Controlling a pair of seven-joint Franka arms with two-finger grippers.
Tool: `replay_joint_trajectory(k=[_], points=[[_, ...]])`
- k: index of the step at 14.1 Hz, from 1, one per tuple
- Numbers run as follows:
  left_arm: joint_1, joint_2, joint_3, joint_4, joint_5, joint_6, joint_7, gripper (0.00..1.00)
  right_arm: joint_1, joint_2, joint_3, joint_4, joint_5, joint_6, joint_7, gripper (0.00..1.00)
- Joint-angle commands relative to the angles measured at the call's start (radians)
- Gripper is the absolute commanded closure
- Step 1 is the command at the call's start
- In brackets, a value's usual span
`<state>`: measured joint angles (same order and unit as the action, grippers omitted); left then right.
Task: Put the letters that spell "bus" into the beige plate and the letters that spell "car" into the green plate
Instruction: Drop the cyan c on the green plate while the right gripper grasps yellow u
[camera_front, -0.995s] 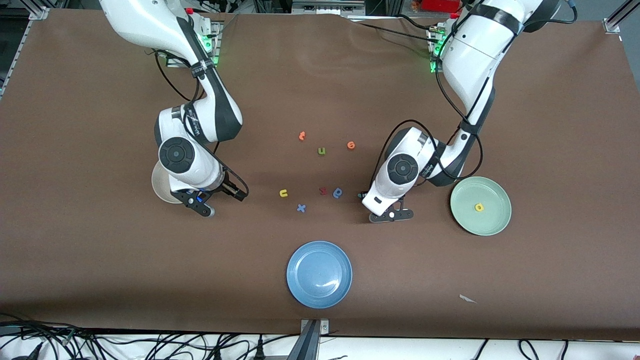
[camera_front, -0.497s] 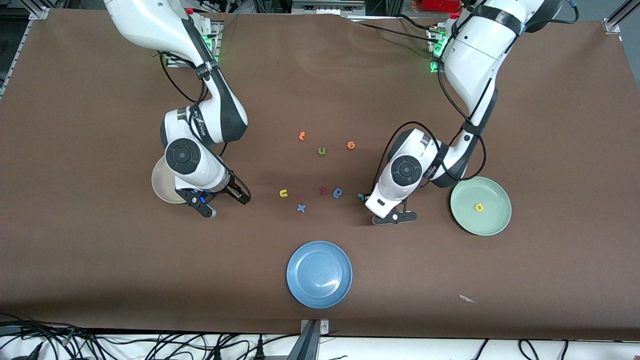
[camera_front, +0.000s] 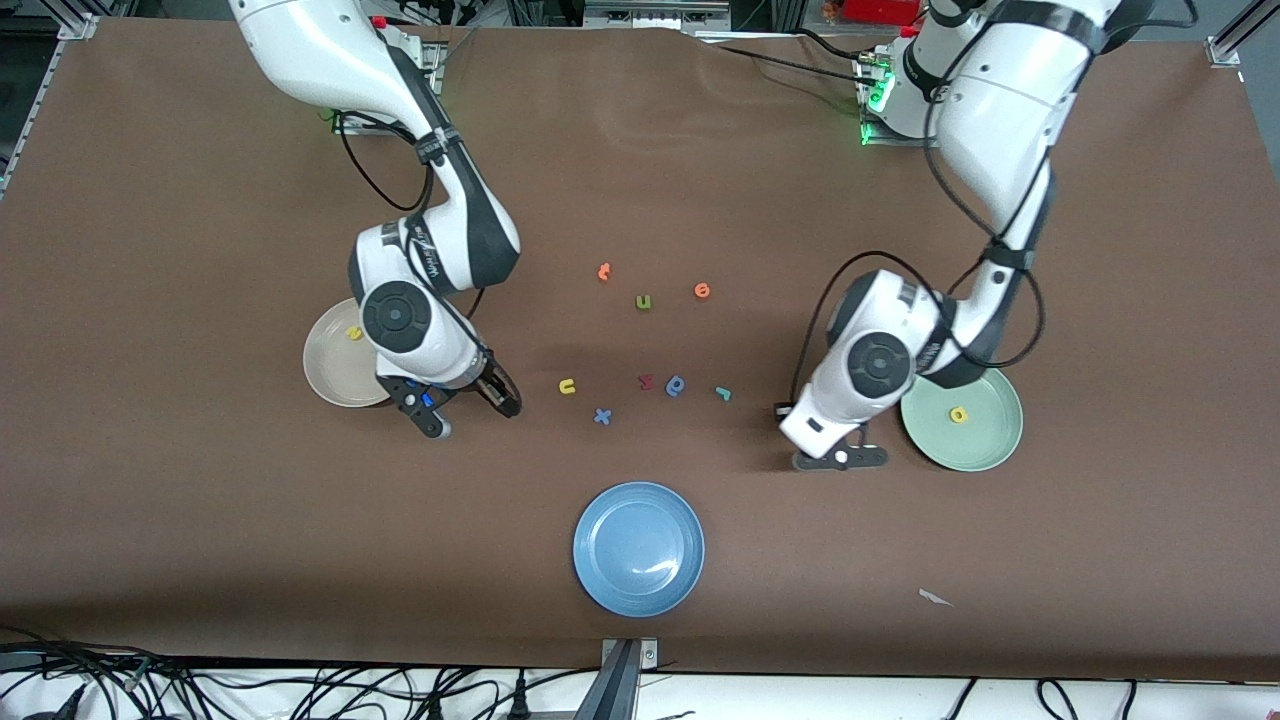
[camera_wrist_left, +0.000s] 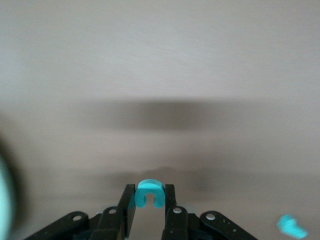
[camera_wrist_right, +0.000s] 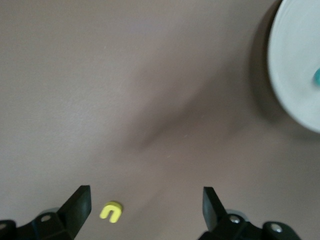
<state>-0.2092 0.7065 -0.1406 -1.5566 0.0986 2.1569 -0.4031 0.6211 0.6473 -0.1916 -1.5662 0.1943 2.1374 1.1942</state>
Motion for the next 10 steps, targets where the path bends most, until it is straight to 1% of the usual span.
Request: replay_joint_trajectory(k=[1,2,3,4,5,6,8,10], points=[[0.092,-0.079,-0.007,-0.028,-0.002,-0.095,0.186,0.85,0.034,0.098,-0.006,0.122,0.051,-0.005,0.129,0.12],[0.125,-0.088,-0.007,-0.037,-0.002,-0.103,0.241,0.85,0.043,0.126,-0.006,0.146,0.071,-0.004,0.171,0.14],[0.154,-0.102,-0.007,-0.057,-0.002,-0.104,0.291,0.85,0.057,0.143,-0.006,0.153,0.089,0.005,0.215,0.17],[0.181,-0.114,-0.007,-0.075,0.001,-0.103,0.341,0.85,0.069,0.153,-0.006,0.152,0.099,0.034,0.258,0.17],[0.203,-0.130,-0.007,-0.089,0.001,-0.103,0.381,0.86,0.072,0.167,-0.006,0.152,0.102,0.059,0.293,0.17],[0.226,-0.149,-0.005,-0.123,0.001,-0.091,0.407,0.87,0.090,0.178,-0.006,0.150,0.094,0.071,0.318,0.17],[0.241,-0.179,-0.005,-0.205,0.003,-0.002,0.412,0.87,0.108,0.186,-0.008,0.146,0.099,0.073,0.328,0.17],[0.252,-0.194,-0.005,-0.291,0.024,0.110,0.412,0.87,0.108,0.195,-0.008,0.144,0.105,0.094,0.331,0.21]])
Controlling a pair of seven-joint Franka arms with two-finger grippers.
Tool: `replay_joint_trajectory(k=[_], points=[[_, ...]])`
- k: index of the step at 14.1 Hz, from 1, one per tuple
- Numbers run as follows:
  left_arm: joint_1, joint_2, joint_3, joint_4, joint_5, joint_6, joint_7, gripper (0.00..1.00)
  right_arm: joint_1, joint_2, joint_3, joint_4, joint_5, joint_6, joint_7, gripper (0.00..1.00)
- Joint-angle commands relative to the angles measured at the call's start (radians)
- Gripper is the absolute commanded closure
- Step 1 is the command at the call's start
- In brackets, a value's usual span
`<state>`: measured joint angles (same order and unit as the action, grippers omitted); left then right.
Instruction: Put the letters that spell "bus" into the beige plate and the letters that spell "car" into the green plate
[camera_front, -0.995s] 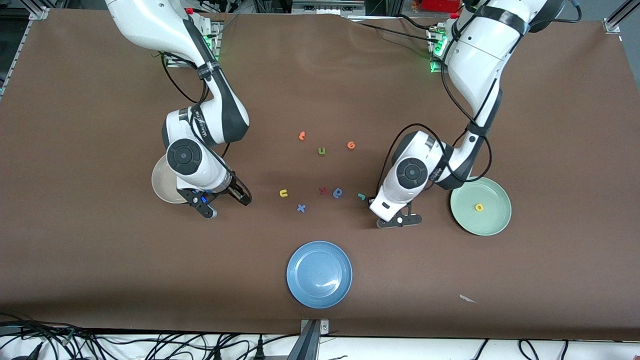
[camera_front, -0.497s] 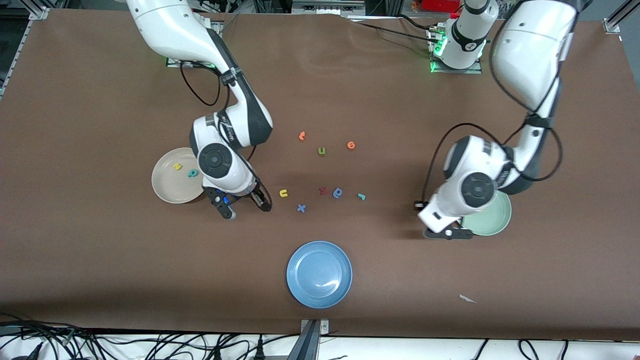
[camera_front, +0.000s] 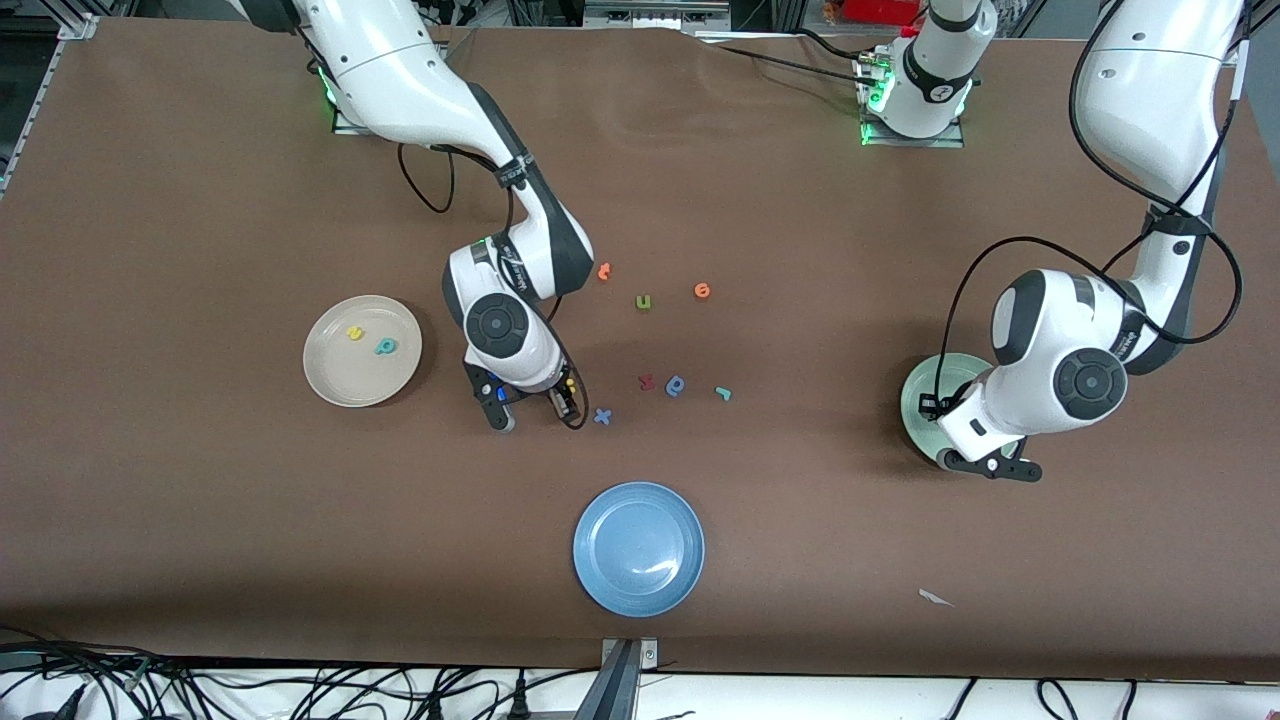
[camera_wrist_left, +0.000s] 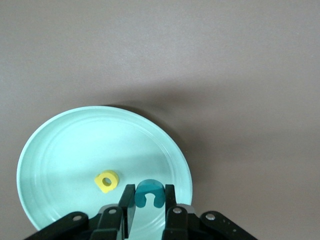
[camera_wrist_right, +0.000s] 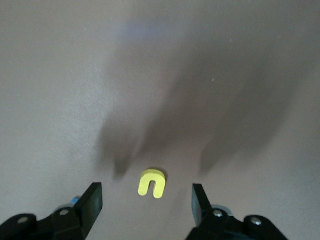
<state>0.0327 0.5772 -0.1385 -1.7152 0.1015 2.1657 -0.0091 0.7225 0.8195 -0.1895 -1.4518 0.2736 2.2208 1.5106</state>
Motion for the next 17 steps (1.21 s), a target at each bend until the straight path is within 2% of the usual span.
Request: replay_joint_trajectory(k=[1,2,3,4,5,8,9,10,11,12,13,15,17], points=[[0.022,-0.068,-0.007,-0.170,0.043,0.156,0.018,0.85,0.008,0.027,-0.010,0.027,0.027,0.028,0.023,0.21],[0.038,-0.068,-0.007,-0.193,0.061,0.195,0.018,0.82,0.014,0.029,-0.010,0.022,0.029,0.030,0.025,0.21],[0.041,-0.068,-0.007,-0.196,0.082,0.198,0.018,0.63,0.023,0.032,-0.011,0.016,0.026,0.031,0.023,0.21],[0.041,-0.069,-0.007,-0.195,0.084,0.192,0.017,0.27,0.023,0.032,-0.011,0.008,0.027,0.036,0.023,0.21],[0.038,-0.069,-0.009,-0.187,0.084,0.187,0.012,0.00,0.024,0.032,-0.011,-0.001,0.026,0.040,0.025,0.21],[0.015,-0.069,-0.029,-0.123,0.070,0.152,-0.058,0.00,0.034,0.033,-0.011,-0.021,0.024,0.053,0.023,0.23],[0.000,-0.066,-0.055,-0.110,0.069,0.149,-0.139,0.00,0.034,0.033,-0.011,-0.024,0.022,0.062,0.023,0.30],[-0.019,-0.053,-0.073,-0.103,0.069,0.151,-0.229,0.00,0.034,0.038,-0.011,-0.024,0.022,0.062,0.023,0.41],[-0.043,-0.034,-0.093,-0.087,0.061,0.154,-0.323,0.00,0.035,0.040,-0.011,-0.022,0.018,0.062,0.023,0.62],[-0.077,-0.019,-0.113,-0.057,0.046,0.152,-0.410,0.00,0.034,0.038,-0.011,-0.022,0.016,0.060,0.022,0.76],[-0.120,-0.008,-0.116,-0.040,0.040,0.152,-0.484,0.00,0.034,0.036,-0.013,-0.021,0.016,0.059,0.019,0.84],[-0.169,0.018,-0.119,-0.032,0.024,0.154,-0.636,0.00,0.032,0.029,-0.021,-0.018,-0.007,0.030,0.003,0.86],[-0.238,0.068,-0.118,0.035,-0.021,0.154,-0.739,0.00,0.025,-0.005,-0.025,-0.013,-0.045,-0.036,-0.019,0.86]])
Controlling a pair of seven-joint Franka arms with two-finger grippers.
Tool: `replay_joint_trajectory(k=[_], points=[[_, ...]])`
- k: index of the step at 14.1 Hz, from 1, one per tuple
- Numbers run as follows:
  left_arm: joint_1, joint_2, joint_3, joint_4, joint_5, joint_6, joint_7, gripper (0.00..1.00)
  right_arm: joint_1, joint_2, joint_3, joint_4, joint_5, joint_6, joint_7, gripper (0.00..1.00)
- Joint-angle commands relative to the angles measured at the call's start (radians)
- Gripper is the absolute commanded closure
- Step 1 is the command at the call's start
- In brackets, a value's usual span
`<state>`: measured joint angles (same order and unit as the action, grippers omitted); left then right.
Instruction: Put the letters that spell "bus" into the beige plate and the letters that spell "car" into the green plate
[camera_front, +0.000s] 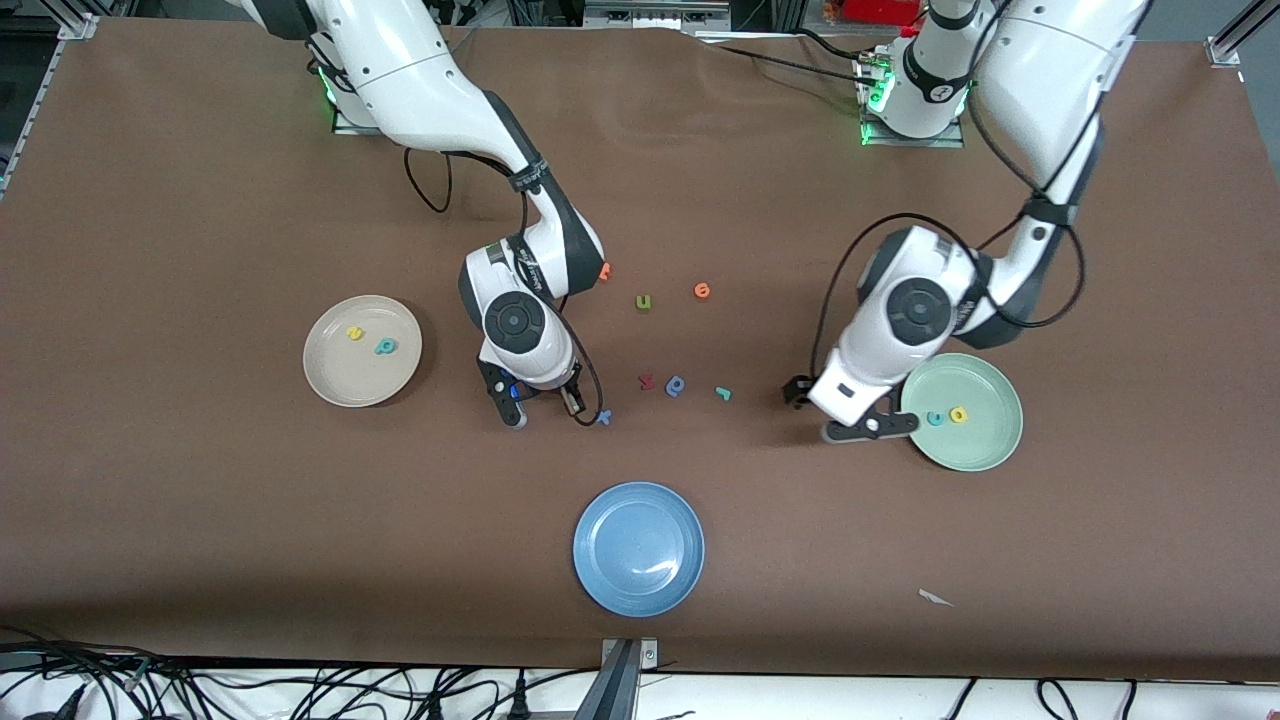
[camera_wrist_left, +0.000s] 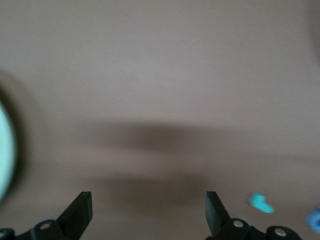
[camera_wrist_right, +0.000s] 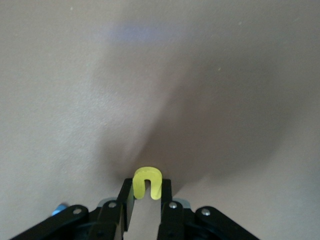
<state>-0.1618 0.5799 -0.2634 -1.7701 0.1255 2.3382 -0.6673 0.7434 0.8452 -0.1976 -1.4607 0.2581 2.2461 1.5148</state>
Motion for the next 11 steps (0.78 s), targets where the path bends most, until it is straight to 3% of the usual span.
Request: replay_joint_trajectory(k=[1,5,7,11], points=[[-0.071,0.087,0.007,0.110,-0.055,-0.019,-0.160,0.00,0.002,-0.044,-0.037,-0.003,-0.030,-0.104,-0.062,0.86],[-0.148,0.181,0.013,0.202,-0.049,-0.019,-0.374,0.00,-0.009,-0.107,-0.144,-0.013,-0.014,-0.307,-0.345,0.86],[-0.166,0.210,0.018,0.233,-0.046,-0.016,-0.426,0.02,-0.013,-0.133,-0.193,-0.053,-0.014,-0.342,-0.445,0.86],[-0.182,0.228,0.019,0.239,-0.047,-0.014,-0.459,0.15,-0.012,-0.283,-0.305,-0.301,-0.014,-0.292,-0.735,0.86]])
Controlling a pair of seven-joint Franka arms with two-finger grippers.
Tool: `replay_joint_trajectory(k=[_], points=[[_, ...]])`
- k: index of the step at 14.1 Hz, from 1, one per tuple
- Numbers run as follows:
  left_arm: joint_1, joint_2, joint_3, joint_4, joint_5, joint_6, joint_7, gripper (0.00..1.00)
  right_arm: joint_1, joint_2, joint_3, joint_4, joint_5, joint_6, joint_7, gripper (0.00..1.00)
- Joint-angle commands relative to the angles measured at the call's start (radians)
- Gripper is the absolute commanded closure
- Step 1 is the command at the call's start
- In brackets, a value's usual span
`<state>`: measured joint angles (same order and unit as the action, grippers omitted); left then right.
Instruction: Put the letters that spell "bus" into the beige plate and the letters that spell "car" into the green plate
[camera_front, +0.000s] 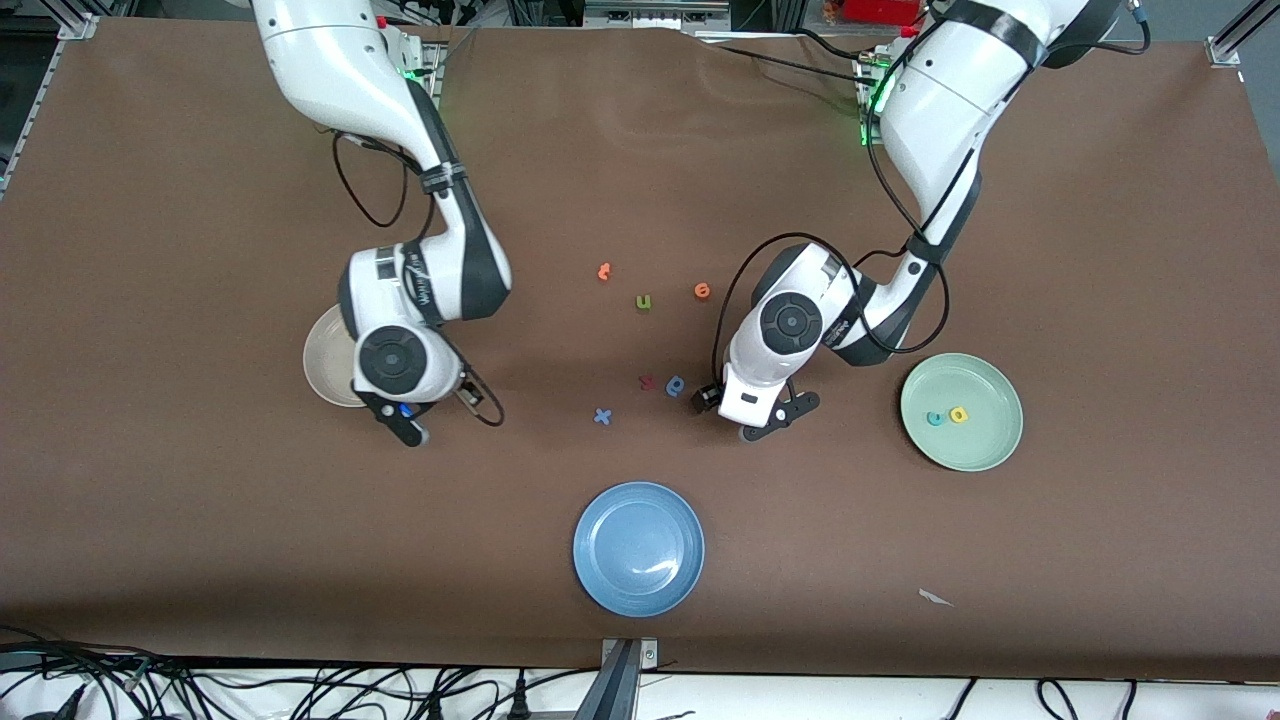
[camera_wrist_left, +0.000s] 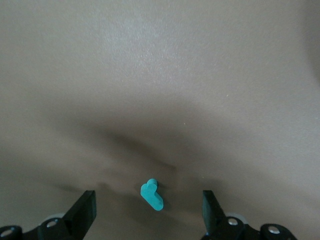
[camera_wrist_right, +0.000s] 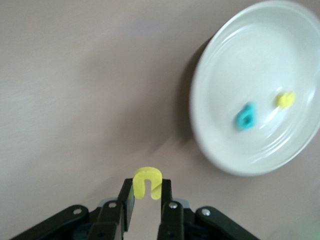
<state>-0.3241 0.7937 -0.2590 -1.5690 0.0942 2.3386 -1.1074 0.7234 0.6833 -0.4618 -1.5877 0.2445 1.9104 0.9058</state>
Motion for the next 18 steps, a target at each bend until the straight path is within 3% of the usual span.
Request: replay_joint_trajectory(k=[1,4,7,8,9,13,18], points=[[-0.020,0.015,0.015,0.037,-0.014,-0.015,-0.026,0.23,0.008,-0.139,-0.064,-0.219,-0.001,0.067,-0.178,0.86],[-0.021,0.015,0.015,0.035,-0.011,-0.015,-0.072,0.41,-0.002,-0.140,-0.123,-0.358,0.012,0.215,-0.349,0.85],[-0.033,0.016,0.017,0.034,-0.011,-0.015,-0.074,0.47,-0.034,-0.137,-0.124,-0.411,0.035,0.300,-0.422,0.79],[-0.035,0.018,0.017,0.034,-0.013,-0.013,-0.074,0.48,-0.044,-0.134,-0.124,-0.411,0.044,0.300,-0.429,0.48],[-0.036,0.024,0.017,0.034,-0.011,-0.012,-0.074,0.49,-0.044,-0.140,-0.124,-0.402,0.045,0.286,-0.429,0.00],[-0.036,0.030,0.018,0.034,-0.011,-0.012,-0.074,0.55,-0.042,-0.182,-0.127,-0.269,0.042,0.121,-0.421,0.00],[-0.036,0.030,0.024,0.034,-0.010,-0.012,-0.071,0.77,-0.044,-0.192,-0.155,0.018,0.025,-0.161,-0.464,0.00]])
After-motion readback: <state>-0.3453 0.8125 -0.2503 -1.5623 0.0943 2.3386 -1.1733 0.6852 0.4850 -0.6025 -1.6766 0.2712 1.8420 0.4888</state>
